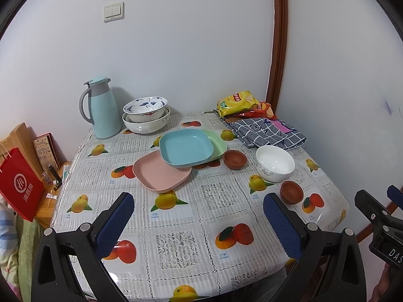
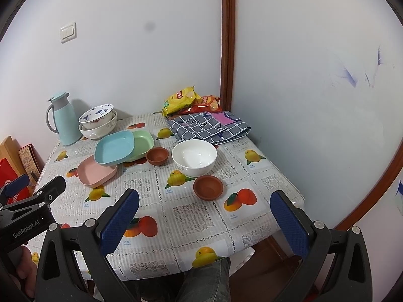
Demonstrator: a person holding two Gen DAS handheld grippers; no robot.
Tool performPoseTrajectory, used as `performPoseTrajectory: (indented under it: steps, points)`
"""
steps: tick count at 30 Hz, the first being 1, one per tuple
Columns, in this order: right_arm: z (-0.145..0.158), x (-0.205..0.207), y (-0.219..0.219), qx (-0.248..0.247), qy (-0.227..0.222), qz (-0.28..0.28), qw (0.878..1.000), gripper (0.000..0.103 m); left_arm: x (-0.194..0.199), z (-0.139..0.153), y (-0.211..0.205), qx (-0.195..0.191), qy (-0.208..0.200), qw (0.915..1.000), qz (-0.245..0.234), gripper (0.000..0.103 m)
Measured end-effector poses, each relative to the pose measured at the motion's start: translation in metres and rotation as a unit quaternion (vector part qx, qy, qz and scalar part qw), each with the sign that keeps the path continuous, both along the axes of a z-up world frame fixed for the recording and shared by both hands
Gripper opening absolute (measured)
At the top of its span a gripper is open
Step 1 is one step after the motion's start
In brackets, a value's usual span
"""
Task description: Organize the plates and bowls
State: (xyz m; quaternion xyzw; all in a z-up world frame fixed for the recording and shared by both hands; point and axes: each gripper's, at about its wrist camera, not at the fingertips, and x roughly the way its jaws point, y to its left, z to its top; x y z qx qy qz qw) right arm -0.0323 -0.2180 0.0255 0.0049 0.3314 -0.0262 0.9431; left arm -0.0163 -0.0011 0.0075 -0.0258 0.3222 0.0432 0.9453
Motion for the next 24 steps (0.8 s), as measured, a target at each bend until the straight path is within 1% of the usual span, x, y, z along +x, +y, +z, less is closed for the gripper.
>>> performPoseTrajectory:
  steps: [7,14,24]
  points:
    - [0.002,0.002,0.001,0.001,0.001,0.0,1.0,0.102,0.0,0.002,-0.002,0.001,0.0,1.0,-0.001,0.103]
    - [0.002,0.005,0.001,0.0,0.002,-0.001,1.0,0.102,0.009,0.005,-0.004,0.003,0.002,1.0,-0.004,0.103]
    - [-0.002,0.026,0.009,-0.005,0.017,0.001,1.0,0.102,0.028,0.004,-0.002,-0.005,0.01,0.9998,-0.015,0.103]
